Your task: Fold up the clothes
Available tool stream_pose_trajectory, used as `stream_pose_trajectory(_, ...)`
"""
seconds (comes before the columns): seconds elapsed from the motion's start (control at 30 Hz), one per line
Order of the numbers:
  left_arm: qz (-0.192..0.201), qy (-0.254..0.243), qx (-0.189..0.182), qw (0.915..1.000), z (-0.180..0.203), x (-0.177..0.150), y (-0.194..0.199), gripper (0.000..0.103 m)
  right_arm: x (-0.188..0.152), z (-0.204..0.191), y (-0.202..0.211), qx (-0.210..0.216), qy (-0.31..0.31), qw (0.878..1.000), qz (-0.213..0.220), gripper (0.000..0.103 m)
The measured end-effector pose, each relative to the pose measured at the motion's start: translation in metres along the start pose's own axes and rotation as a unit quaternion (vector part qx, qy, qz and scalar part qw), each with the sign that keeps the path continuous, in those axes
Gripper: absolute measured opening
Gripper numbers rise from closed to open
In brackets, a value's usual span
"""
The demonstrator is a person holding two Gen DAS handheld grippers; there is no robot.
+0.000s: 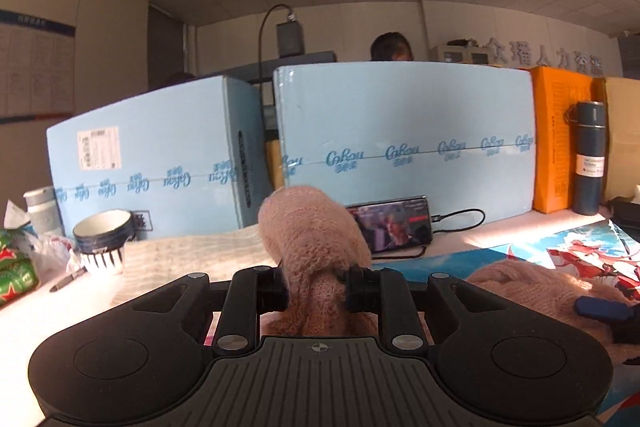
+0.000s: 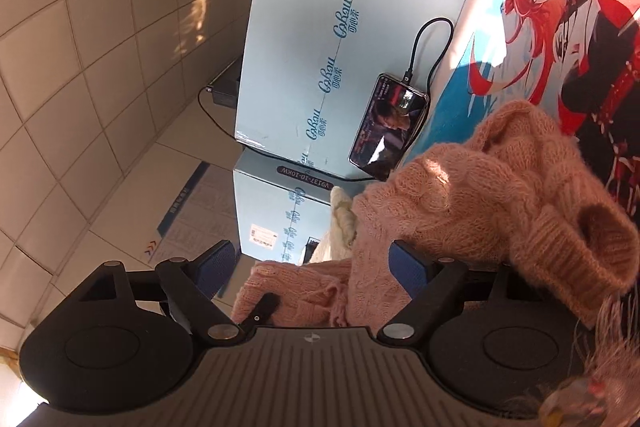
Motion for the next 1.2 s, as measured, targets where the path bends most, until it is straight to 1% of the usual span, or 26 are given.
stream_pose_trajectory(0.1,0.042,-0.057,-0.052,0.9961,0.046,0.017,0.012,0.021,0.001,-0.001,0.004,0.018,-0.008,1.000,0.004,0.087)
stream_pose_trajectory(0.23,0.075,-0.107,-0.134,0.9823,0.103,0.027,0.023,0.021,0.003,-0.004,0.009,0.043,-0.012,0.999,0.010,0.088)
stream_pose_trajectory(0.3,0.072,-0.128,-0.173,0.9739,0.126,0.024,0.021,0.022,0.004,-0.005,0.010,0.043,-0.012,0.999,0.013,0.088)
stream_pose_trajectory(0.33,0.066,-0.134,-0.192,0.9701,0.134,0.021,0.017,0.026,0.004,-0.005,0.011,0.043,-0.012,0.999,0.015,0.088)
stream_pose_trajectory(0.4,0.037,-0.143,-0.224,0.9633,0.146,0.012,0.006,0.028,0.006,-0.004,0.013,0.039,-0.014,0.999,0.021,0.088)
stream_pose_trajectory(0.43,0.022,-0.143,-0.238,0.9605,0.149,0.008,0.001,0.034,0.006,-0.003,0.014,0.037,-0.016,0.999,0.024,0.088)
stream_pose_trajectory(0.47,0.013,-0.131,-0.250,0.9591,0.147,0.006,-0.002,0.041,0.007,-0.003,0.014,0.033,-0.017,0.999,0.025,0.088)
stream_pose_trajectory(0.5,0.008,-0.108,-0.267,0.9575,0.141,0.007,-0.002,0.046,0.007,-0.002,0.014,0.028,-0.017,0.999,0.025,0.088)
stream_pose_trajectory(0.53,0.006,-0.082,-0.285,0.9550,0.134,0.009,-0.002,0.063,0.006,-0.003,0.014,0.027,-0.016,0.999,0.024,0.088)
stream_pose_trajectory(0.57,0.010,-0.049,-0.302,0.9519,0.123,0.012,0.001,0.086,0.006,-0.003,0.014,0.026,-0.014,0.999,0.024,0.088)
stream_pose_trajectory(0.6,0.018,-0.017,-0.314,0.9492,0.111,0.015,0.005,0.094,0.005,-0.003,0.013,0.024,-0.012,0.999,0.024,0.088)
stream_pose_trajectory(0.63,0.025,0.015,-0.323,0.9458,0.098,0.019,0.009,0.099,0.005,-0.003,0.012,0.022,-0.012,0.999,0.023,0.088)
stream_pose_trajectory(0.67,0.031,0.041,-0.326,0.9441,0.084,0.020,0.012,0.099,0.005,-0.003,0.012,0.020,-0.012,0.999,0.023,0.088)
stream_pose_trajectory(0.7,0.032,0.061,-0.318,0.9456,0.070,0.020,0.011,0.099,0.005,-0.002,0.012,0.018,-0.011,0.999,0.024,0.088)
stream_pose_trajectory(0.73,0.030,0.080,-0.303,0.9493,0.057,0.017,0.009,0.099,0.004,-0.003,0.012,0.014,-0.007,1.000,0.024,0.088)
stream_pose_trajectory(0.8,0.004,0.108,-0.235,0.9659,0.031,0.006,-0.005,0.102,0.003,-0.004,0.011,0.003,0.003,1.000,0.023,0.087)
stream_pose_trajectory(0.83,-0.012,0.126,-0.205,0.9706,0.018,-0.001,-0.012,0.102,0.002,-0.004,0.011,-0.002,0.009,1.000,0.022,0.086)
stream_pose_trajectory(0.87,-0.034,0.151,-0.183,0.9708,0.005,-0.010,-0.019,0.102,0.001,-0.005,0.009,-0.018,0.022,0.999,0.022,0.084)
stream_pose_trajectory(0.9,-0.056,0.178,-0.166,0.9683,-0.006,-0.019,-0.027,0.102,-0.001,-0.007,0.007,-0.037,0.039,0.998,0.022,0.079)
stream_pose_trajectory(0.93,-0.073,0.205,-0.167,0.9615,-0.012,-0.028,-0.035,0.102,-0.004,-0.008,0.004,-0.062,0.061,0.996,0.022,0.073)
stream_pose_trajectory(0.97,-0.085,0.229,-0.179,0.9530,-0.017,-0.035,-0.040,0.102,-0.007,-0.009,0.001,-0.090,0.085,0.992,0.023,0.054)
stream_pose_trajectory(1.0,-0.092,0.247,-0.189,0.9460,-0.020,-0.040,-0.043,0.102,-0.009,-0.012,-0.001,-0.105,0.102,0.989,0.023,0.032)
stream_pose_trajectory(1.07,-0.084,0.256,-0.199,0.9422,-0.020,-0.041,-0.042,0.102,-0.011,-0.018,-0.005,-0.122,0.130,0.984,0.025,0.020)
stream_pose_trajectory(1.1,-0.079,0.258,-0.204,0.9412,-0.019,-0.040,-0.041,0.102,-0.013,-0.021,-0.007,-0.131,0.144,0.981,0.025,0.018)
stream_pose_trajectory(1.13,-0.070,0.252,-0.208,0.9424,-0.016,-0.036,-0.040,0.102,-0.014,-0.025,-0.008,-0.139,0.157,0.977,0.026,0.017)
stream_pose_trajectory(1.2,-0.064,0.236,-0.220,0.9444,-0.007,-0.029,-0.039,0.102,-0.009,-0.036,-0.001,-0.120,0.157,0.979,0.042,0.017)
Point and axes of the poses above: each gripper's, at about its wrist camera, not at the fingertips, and y roughly against the way its jaws point, z to its right, x to its top, the point moved 6 cm from there along -y, roughly the way its jaws point, and after that the axes turned 10 degrees about -y, right-handed, at the moved point
